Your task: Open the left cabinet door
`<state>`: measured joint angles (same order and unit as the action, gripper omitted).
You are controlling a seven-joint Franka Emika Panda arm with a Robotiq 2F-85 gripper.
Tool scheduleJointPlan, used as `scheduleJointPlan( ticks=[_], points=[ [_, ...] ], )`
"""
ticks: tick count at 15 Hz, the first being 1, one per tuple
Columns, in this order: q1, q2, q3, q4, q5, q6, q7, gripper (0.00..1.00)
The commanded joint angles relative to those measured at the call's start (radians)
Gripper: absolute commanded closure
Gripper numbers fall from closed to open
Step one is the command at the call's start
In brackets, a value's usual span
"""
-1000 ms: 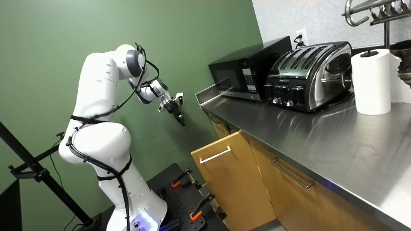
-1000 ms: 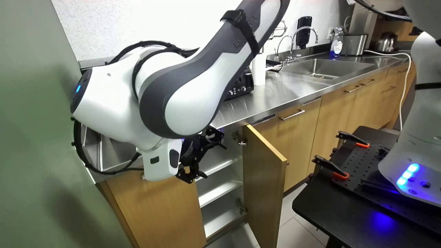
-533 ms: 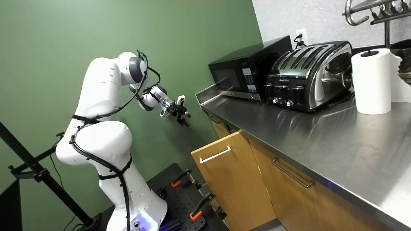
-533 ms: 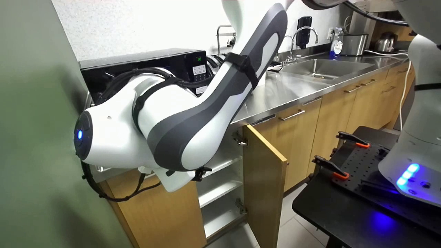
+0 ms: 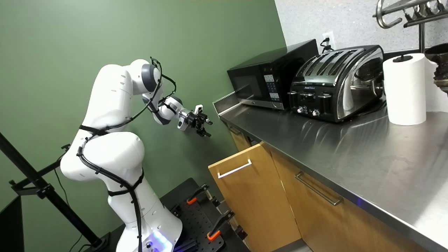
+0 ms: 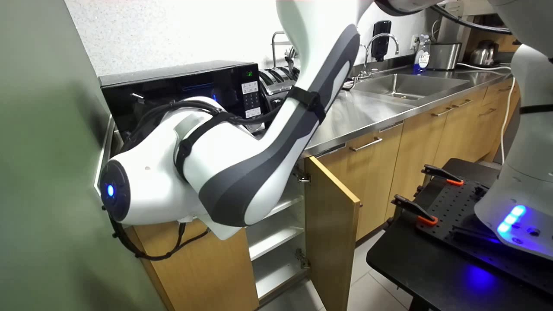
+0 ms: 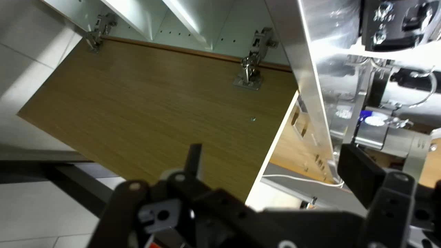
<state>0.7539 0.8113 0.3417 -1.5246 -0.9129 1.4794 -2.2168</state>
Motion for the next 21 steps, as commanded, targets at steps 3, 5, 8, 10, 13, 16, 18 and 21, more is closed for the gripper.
scheduleJointPlan(
  ticks=[3, 5, 8, 10, 13, 16, 18, 21],
  points=[
    [0.050, 0.043, -0.017, -0.046, -0.228, 0.040, -0.118, 0.00],
    [0.051, 0.049, -0.020, -0.082, -0.330, 0.084, -0.136, 0.00],
    [0.035, 0.040, -0.030, -0.159, -0.495, 0.175, -0.137, 0.00],
    [0.032, 0.038, -0.047, -0.205, -0.609, 0.233, -0.122, 0.00],
    [0.034, 0.073, -0.044, -0.179, -0.653, 0.209, -0.117, 0.00],
    [0.032, 0.072, -0.050, -0.203, -0.708, 0.213, -0.118, 0.00],
    [0.034, 0.070, -0.050, -0.204, -0.711, 0.213, -0.118, 0.00],
    [0.053, 0.107, -0.065, -0.198, -0.738, 0.192, -0.025, 0.00]
  ],
)
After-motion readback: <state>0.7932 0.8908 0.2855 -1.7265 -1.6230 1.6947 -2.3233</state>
